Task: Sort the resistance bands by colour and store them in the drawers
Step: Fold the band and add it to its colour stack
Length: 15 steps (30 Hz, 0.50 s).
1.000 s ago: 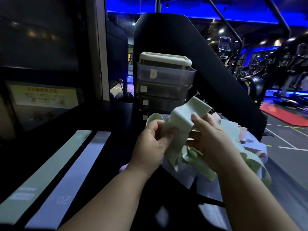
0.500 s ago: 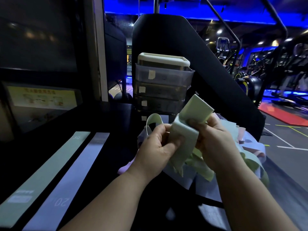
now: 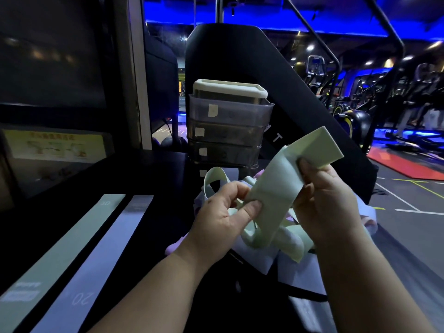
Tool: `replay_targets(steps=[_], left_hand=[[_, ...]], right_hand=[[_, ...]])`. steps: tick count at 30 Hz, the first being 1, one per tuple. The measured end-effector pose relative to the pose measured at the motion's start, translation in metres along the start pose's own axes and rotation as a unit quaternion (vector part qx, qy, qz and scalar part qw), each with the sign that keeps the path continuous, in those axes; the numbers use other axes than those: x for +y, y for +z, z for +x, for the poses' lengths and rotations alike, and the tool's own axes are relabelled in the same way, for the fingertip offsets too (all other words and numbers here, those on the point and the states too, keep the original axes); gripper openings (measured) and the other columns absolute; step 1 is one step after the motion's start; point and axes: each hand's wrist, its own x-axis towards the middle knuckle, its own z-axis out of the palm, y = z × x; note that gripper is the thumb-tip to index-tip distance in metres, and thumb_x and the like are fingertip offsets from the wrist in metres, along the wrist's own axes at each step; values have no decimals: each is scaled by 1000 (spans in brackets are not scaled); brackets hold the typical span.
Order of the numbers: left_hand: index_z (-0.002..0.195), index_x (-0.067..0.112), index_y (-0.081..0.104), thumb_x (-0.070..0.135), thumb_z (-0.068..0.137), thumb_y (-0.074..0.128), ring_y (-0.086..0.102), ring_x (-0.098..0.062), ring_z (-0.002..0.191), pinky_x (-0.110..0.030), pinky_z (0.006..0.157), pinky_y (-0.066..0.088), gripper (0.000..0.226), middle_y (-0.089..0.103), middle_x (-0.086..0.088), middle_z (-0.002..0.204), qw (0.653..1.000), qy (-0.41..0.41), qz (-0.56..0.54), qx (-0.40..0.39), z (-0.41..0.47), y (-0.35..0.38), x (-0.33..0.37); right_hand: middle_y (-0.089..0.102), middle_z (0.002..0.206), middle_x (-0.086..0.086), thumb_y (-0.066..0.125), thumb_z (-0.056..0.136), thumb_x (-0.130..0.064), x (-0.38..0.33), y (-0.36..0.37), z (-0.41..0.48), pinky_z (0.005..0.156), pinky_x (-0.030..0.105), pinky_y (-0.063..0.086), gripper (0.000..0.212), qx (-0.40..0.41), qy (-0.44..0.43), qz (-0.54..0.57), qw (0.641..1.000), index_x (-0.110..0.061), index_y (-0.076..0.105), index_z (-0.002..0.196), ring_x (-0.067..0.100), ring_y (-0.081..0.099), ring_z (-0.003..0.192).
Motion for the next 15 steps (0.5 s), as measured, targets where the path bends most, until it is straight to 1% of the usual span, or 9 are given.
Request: replay_targets(steps=[2,4,7,8,11,13,15], left_hand=[[92,21,63,33,83,60,59,-6,79,-18,76,47,15,65,11,81,1000,4,20,-3,0,1,-1],[92,21,60,32,84,58,59,-2,76,-15,72,45,14,64,14,79,999,13,30,-2,0,3,-1],[95,22,56,32,84,59,58,-1,71,-15,69,44,15,64,15,77,999,19,26,0,-1,4,-1],[99,24,55,33,83,61,59,-2,72,-15,69,45,19,66,13,79,999,15,29,-6,-1,4,-1],[111,31,51,34,78,68,64,-4,79,-18,73,47,38,69,12,85,999,-15,23,-44,-3,2,-2],[117,33,47,33,76,70,65,-3,81,-15,75,47,46,69,14,87,997,-24,25,-74,-4,3,0],[119,30,44,34,77,69,63,1,78,-11,73,44,49,68,17,85,994,-22,40,-95,-6,4,1]], right_hand=[[68,74,0,47,94,-1,-1,0,1,55,21,54,17,-4,-7,4,1000,-12,60,96,10,64,62],[69,74,0,46,94,0,0,1,0,55,21,54,19,-7,-11,7,1000,-11,61,95,10,65,63],[70,77,2,45,95,-2,-1,0,1,62,26,57,19,-9,-16,10,1000,-11,61,98,13,67,67],[70,77,2,44,96,-3,-2,0,0,63,27,57,19,-10,-19,9,1000,-11,61,100,14,67,67],[70,71,0,43,97,-3,-5,-5,4,58,23,55,19,20,-31,32,999,-12,59,99,11,67,62],[69,70,-1,45,97,-3,-6,-10,7,59,22,54,17,45,-38,33,998,-12,59,101,11,66,62],[70,73,0,46,97,-3,-7,-14,11,64,23,55,17,69,-43,29,996,-10,58,106,12,66,66]])
